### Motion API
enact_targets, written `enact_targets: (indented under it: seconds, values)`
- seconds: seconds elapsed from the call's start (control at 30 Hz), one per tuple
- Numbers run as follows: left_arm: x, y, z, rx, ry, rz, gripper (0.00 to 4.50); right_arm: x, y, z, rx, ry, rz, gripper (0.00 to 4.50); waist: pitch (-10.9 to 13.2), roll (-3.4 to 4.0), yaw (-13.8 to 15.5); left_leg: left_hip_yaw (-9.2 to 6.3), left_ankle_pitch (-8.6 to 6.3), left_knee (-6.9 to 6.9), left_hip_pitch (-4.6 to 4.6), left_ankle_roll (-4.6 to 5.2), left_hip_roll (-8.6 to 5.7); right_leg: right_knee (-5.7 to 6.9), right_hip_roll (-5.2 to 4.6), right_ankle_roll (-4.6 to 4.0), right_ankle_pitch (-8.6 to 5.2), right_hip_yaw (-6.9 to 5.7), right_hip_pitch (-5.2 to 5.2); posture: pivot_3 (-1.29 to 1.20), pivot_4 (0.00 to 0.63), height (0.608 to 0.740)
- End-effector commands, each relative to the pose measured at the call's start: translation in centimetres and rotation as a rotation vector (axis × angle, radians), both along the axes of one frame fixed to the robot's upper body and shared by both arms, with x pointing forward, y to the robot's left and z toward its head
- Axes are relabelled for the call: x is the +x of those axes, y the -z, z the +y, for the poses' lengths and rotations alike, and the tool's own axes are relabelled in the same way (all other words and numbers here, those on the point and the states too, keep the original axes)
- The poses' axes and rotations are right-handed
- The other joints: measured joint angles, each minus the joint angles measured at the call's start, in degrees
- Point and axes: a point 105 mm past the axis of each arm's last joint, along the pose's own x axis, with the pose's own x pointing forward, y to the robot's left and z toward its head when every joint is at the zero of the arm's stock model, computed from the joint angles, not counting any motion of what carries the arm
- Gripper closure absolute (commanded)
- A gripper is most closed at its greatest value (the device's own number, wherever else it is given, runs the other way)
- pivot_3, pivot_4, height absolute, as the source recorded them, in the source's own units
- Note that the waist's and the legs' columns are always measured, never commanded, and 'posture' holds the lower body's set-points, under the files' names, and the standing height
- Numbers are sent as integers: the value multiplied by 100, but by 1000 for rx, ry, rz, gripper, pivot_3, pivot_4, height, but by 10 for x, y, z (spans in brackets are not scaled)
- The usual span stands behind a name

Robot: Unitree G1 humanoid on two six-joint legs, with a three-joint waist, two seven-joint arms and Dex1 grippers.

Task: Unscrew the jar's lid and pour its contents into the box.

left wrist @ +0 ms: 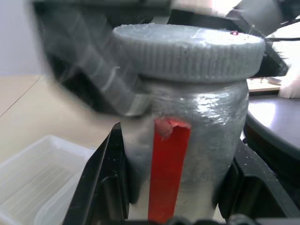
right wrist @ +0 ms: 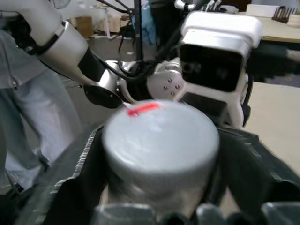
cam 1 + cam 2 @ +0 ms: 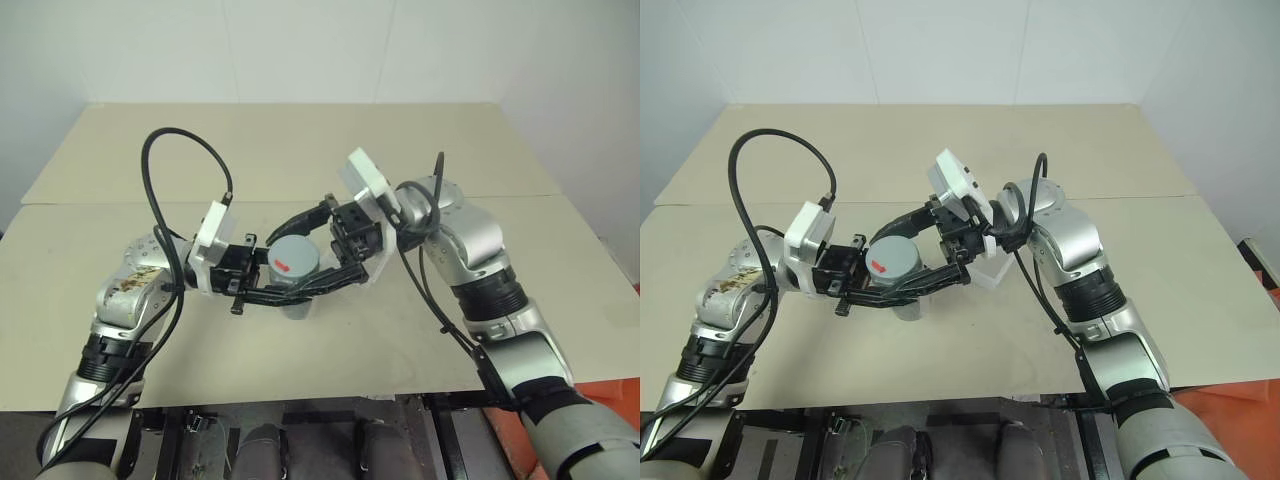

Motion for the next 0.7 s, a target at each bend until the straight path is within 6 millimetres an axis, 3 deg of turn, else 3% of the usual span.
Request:
enact_targets:
  seconds: [0.03, 0.3, 0.7]
  values:
    - [10, -12, 12, -56, -118, -60, 2587, -1, -13, -9, 69, 87, -69, 43, 0, 0, -1, 0, 0, 0, 0, -1, 0, 1, 0, 0, 0, 0, 0, 0, 150, 740]
    - [30, -8, 29, -82, -283, -45, 2587, 2, -22, -19, 167, 407, -94, 43, 0, 0, 0, 0, 3, 0, 1, -6, 1, 6, 0, 0, 0, 0, -2, 0, 150, 740]
    - [42, -3, 12, -103, -301, -23, 2587, 11, -20, 6, 104, 640, -94, 43, 0, 0, -8, 1, 4, 0, 0, -6, -1, 7, 0, 0, 0, 1, -3, 0, 150, 740]
